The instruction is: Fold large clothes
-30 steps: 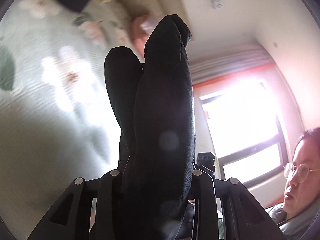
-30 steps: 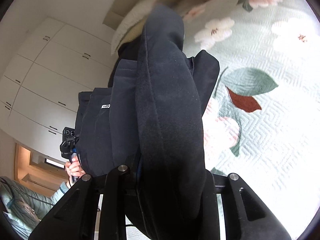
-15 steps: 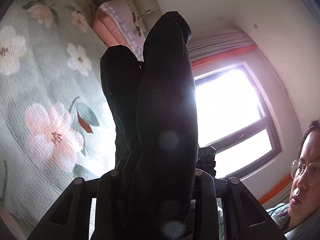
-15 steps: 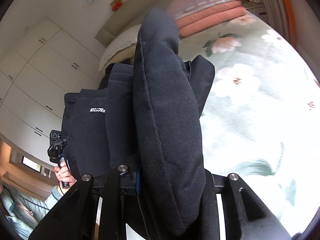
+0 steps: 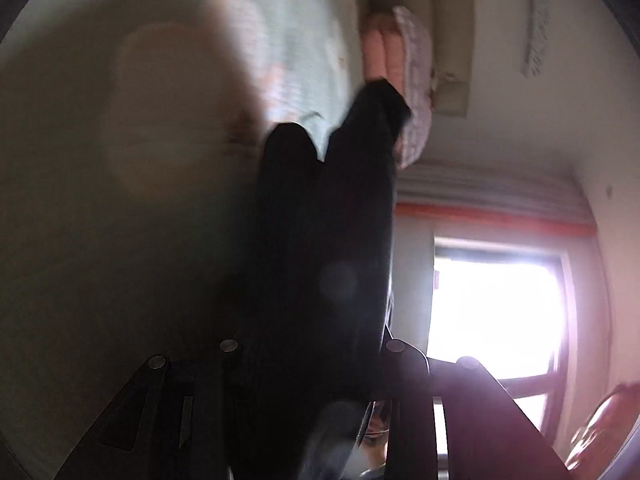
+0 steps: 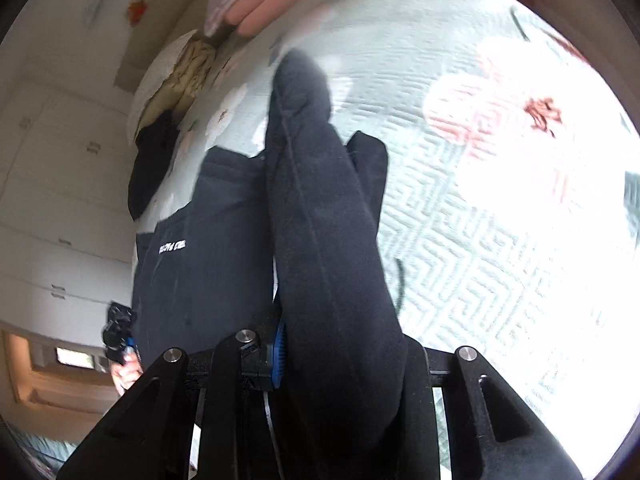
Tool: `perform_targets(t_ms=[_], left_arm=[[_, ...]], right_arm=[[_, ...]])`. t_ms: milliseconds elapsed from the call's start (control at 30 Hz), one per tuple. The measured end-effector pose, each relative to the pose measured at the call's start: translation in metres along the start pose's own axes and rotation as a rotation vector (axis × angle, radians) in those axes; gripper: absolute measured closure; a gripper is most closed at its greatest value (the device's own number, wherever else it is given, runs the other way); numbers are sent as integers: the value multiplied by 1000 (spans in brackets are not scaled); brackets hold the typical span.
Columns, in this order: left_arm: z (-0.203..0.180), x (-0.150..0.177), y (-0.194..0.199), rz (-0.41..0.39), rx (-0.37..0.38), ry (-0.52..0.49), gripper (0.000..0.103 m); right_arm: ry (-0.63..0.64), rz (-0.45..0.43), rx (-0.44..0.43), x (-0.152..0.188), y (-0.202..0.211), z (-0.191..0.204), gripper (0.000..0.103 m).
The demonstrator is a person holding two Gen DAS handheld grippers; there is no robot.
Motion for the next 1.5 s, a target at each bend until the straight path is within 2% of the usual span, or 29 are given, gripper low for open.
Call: perform_targets(t_ms=[33,100,167,233,333,400,467,533,600,700,733,867,933,967,1033,1200,1367,1500], left_arm=[[13,-1,4,-9,-17,20,66],[21,0,7,-12,9,43,63],[13,-1,6,-6,-36,30,61],[-1,-5,12,-11,-85,-10,61],[-34,-4,32,-3,-199,-85,62],[-65,-2,41,-11,-290,-193,63],[-96,0,42,-15,-320,-280,62],[-126,7,36,-7,-349,-363,61],[-151,22,21,31,-389,-459,59],[-166,42,-6,82,-482,-572,58],[-166,49,-21,93,-540,-607,58],[-132,76,-42,142,-703,-656,59],[-113,81,-53,157,-772,-696,59],[-109,82,-53,150,-779,-715,58],[-107,83,-51,138,-775,-717,58],[-115,87,-38,157,-754,-714,58],[-130,92,-29,169,-803,-725,58],[-166,113,-12,185,-831,-811,58]], right_arm=[[-33,10,-16,1,-5,-14,71],[-76,23,-18,5,-9,-30,66],[-123,27,-3,5,-9,-40,40],[-136,13,7,5,-8,-48,38],[-113,0,82,6,11,-41,38],[-41,-46,207,0,33,-22,38],[34,-106,309,3,61,-4,38],[84,-165,354,2,77,32,38],[134,-196,362,6,79,68,38],[243,-190,402,4,48,135,38],[276,-180,393,20,54,140,38],[414,-125,411,32,-11,190,39],[465,-93,479,34,-50,200,39],[459,-55,524,36,-71,198,40],[410,-30,536,34,-95,186,39],[353,-41,542,34,-91,185,39],[231,-70,460,49,-47,189,39],[210,-113,477,75,3,210,34]])
Point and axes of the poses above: each gripper's, at about its wrist camera, not at the fingertips, and y roughly against the way its jaws point, z to its left, x to its underside, the point moved 1 cm from there along -y, roughly the way its jaws point, and after that the axes turned 6 degrees about x, right-handed, at the moved point
